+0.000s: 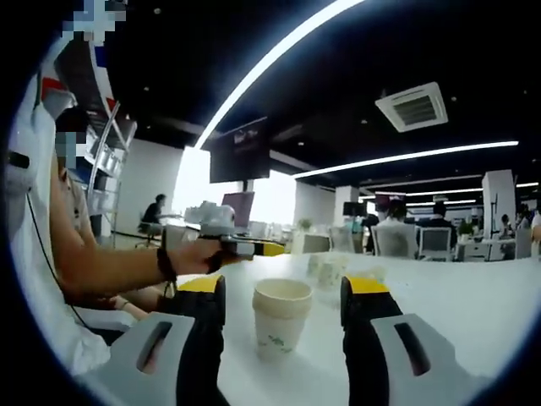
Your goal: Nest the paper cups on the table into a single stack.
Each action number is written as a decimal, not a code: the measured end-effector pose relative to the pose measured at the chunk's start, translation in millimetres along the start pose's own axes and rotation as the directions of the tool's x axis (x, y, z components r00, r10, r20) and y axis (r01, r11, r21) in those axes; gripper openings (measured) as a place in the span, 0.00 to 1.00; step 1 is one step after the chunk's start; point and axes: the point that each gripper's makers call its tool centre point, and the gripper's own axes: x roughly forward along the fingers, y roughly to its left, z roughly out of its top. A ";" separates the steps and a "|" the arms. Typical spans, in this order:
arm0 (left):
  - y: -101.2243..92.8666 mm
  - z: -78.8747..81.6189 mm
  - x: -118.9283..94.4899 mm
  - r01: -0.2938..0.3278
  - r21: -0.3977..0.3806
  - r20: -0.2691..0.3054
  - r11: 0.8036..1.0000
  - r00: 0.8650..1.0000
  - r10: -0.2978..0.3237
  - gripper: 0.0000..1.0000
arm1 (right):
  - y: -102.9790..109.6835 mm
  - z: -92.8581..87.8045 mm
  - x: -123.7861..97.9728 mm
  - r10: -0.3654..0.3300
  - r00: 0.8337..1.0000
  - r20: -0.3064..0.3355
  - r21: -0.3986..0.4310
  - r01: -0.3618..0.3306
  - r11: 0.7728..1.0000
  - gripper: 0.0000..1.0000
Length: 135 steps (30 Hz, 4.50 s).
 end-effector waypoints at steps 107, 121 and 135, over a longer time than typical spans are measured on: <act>-205.2 58.3 -126.5 0.241 -0.130 0.331 0.962 0.925 -0.187 0.38 | 32.4 12.4 10.0 0.102 0.985 0.136 0.096 -0.116 0.989 0.12; -211.0 36.4 -122.8 0.293 -0.114 0.253 0.949 0.933 -0.257 0.38 | 10.2 5.8 2.9 0.008 0.994 0.112 0.046 -0.013 0.999 0.02; -219.2 36.2 -130.7 0.309 -0.089 0.247 0.947 0.928 -0.279 0.51 | 20.4 17.5 -4.6 -0.029 0.994 0.103 -0.055 0.035 0.998 0.01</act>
